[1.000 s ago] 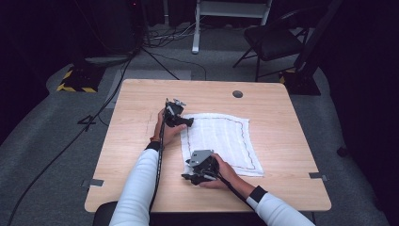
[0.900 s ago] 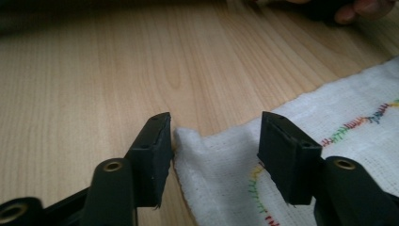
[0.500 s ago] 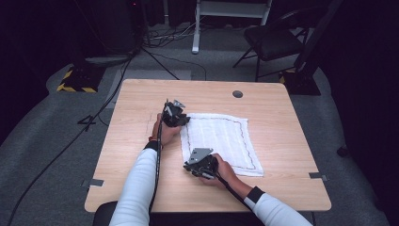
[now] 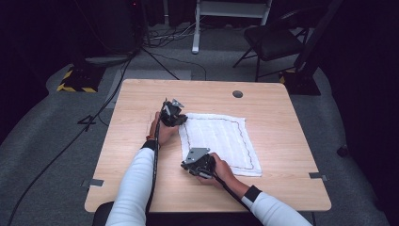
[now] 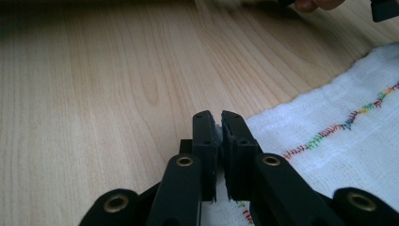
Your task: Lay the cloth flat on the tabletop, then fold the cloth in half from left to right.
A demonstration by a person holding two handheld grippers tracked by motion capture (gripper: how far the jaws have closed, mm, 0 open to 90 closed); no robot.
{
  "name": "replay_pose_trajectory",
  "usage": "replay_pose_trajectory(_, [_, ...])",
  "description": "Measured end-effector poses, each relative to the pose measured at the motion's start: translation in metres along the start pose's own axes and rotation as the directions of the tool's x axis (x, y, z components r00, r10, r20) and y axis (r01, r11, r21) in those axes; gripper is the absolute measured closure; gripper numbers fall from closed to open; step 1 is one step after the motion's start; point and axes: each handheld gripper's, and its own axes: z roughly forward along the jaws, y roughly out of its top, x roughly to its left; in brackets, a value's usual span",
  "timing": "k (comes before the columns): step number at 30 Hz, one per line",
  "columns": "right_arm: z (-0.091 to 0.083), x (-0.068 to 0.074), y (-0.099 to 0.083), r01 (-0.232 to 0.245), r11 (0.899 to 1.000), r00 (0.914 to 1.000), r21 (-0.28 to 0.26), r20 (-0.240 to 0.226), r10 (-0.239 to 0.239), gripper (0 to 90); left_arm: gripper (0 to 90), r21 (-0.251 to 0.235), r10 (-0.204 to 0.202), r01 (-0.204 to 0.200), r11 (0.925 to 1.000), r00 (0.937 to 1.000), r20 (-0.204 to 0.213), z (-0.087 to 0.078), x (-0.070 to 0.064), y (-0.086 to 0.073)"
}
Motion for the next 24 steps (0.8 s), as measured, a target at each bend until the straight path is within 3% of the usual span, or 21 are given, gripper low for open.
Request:
replay_pose_trajectory(12, [-0.01,0.001,0.014,0.03,0.999,0.9995,-0.023,0.015,-0.029,85.5,81.8,0.0,0.001,-0.001,1.0,0.9995,-0.031,-0.022,0.003,0.0])
replay_pose_trajectory(19, [-0.021,-0.003,0.017,0.017,0.999,0.9996,-0.05,0.022,-0.016,85.6,81.8,-0.006,0.012,-0.012,0.9999,0.999,-0.042,-0.03,0.003,0.005])
replay_pose_trajectory(20, [-0.023,-0.003,0.017,0.013,0.998,0.9996,-0.058,0.028,-0.011,85.6,81.8,-0.017,-0.005,0.005,0.9998,0.9994,-0.035,-0.033,0.003,0.004])
replay_pose_trajectory(24, [-0.024,-0.003,0.02,0.008,0.998,0.9996,-0.068,0.029,-0.006,85.6,81.8,-0.017,-0.006,0.005,0.9998,0.9991,-0.042,-0.04,0.004,0.002])
